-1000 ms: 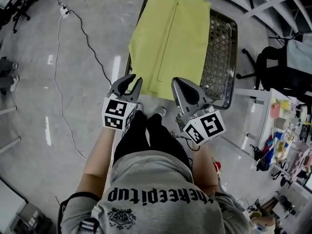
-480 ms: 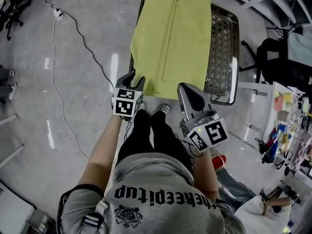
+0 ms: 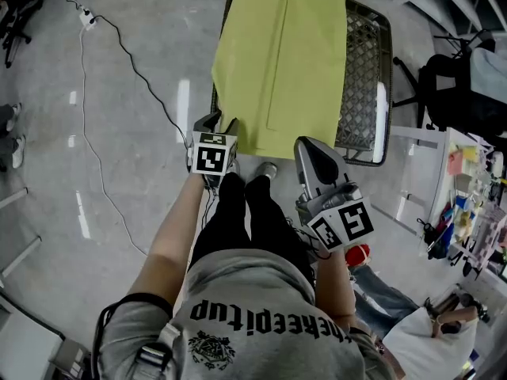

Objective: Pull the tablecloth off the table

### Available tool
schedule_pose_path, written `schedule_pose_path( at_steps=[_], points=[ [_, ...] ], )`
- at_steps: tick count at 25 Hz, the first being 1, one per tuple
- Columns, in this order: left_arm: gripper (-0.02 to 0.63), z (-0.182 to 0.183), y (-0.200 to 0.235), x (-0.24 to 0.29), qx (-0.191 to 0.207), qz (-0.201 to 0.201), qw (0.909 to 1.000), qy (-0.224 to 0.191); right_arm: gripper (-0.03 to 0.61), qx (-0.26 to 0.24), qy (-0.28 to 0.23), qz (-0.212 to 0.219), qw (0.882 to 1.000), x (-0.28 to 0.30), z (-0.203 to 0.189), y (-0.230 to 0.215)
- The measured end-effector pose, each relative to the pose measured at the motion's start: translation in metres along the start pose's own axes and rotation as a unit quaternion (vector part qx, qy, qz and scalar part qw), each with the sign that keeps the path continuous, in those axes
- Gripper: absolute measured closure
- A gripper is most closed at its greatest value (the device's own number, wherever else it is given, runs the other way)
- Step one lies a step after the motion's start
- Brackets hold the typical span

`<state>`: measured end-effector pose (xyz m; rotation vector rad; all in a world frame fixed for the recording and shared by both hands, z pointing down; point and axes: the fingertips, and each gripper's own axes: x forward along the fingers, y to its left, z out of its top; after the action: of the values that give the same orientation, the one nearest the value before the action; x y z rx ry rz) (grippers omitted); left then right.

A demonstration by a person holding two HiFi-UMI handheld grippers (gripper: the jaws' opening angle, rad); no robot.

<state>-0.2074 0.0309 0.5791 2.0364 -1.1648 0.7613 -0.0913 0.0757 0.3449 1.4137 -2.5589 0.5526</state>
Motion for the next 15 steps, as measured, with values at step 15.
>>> schedule_pose_path(
  at_steps=[15],
  points=[
    [0.422, -0.015, -0.001, 0.019, 0.014, 0.016, 0.9991, 0.036, 0.569, 0.007, 0.004, -0.015, 1.000, 0.002, -0.005, -0.008]
  ],
)
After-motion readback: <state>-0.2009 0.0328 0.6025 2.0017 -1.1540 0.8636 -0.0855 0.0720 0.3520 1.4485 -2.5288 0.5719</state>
